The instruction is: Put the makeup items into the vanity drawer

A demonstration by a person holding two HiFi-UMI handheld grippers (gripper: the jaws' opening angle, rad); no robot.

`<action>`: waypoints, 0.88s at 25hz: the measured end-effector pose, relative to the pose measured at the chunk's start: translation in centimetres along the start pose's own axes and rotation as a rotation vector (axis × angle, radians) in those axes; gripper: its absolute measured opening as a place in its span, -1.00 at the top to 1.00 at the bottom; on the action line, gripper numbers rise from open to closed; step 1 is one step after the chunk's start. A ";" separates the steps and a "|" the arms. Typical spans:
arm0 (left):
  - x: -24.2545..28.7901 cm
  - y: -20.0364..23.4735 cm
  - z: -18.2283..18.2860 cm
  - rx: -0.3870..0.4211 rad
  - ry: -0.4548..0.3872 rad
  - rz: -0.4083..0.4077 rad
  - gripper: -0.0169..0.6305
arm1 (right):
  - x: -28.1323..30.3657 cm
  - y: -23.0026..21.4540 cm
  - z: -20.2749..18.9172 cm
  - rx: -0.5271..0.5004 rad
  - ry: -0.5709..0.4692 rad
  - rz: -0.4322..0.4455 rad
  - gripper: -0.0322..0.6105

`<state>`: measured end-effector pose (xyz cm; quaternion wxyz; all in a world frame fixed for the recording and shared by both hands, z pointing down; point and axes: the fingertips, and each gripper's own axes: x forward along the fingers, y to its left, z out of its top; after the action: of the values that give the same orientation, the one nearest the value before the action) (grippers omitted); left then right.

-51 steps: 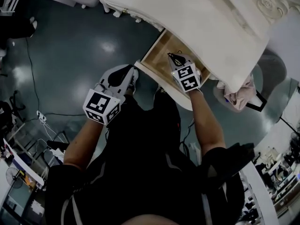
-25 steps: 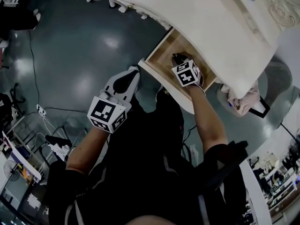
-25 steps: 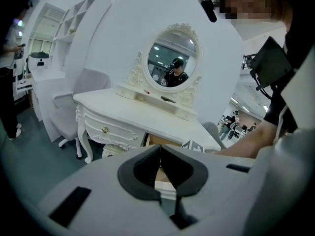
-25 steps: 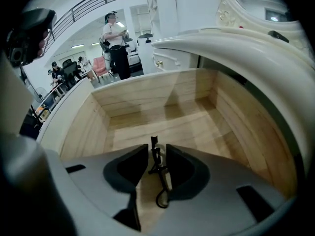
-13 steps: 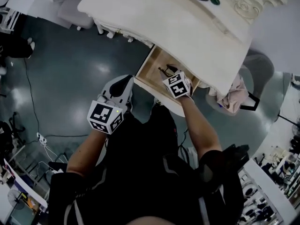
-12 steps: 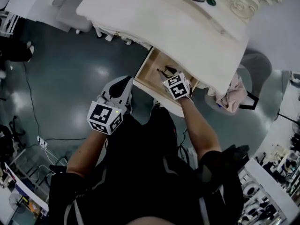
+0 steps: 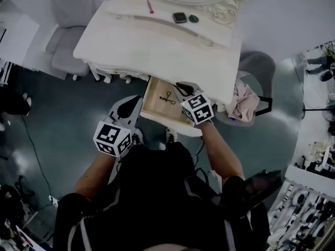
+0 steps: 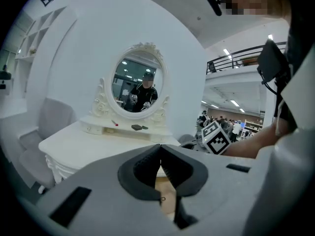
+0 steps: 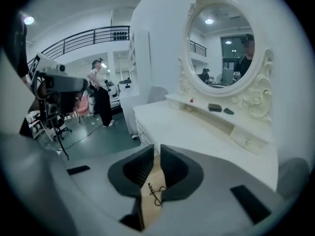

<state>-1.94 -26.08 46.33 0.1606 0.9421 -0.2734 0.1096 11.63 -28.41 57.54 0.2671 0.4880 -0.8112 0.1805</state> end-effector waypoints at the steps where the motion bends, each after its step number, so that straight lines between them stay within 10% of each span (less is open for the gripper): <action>1: 0.1 0.1 0.6 -0.005 -0.001 -0.004 0.93 | -1.0 -0.1 1.0 0.013 -0.022 -0.012 0.80; 22: -0.4 -2.1 14.3 0.095 -0.214 -0.104 0.93 | -23.6 -0.9 16.1 0.051 -0.455 -0.302 0.89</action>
<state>0.61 -29.41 32.44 0.0910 0.9678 -0.2344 0.0127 17.25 -21.35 30.45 0.0895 0.6381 -0.7634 0.0448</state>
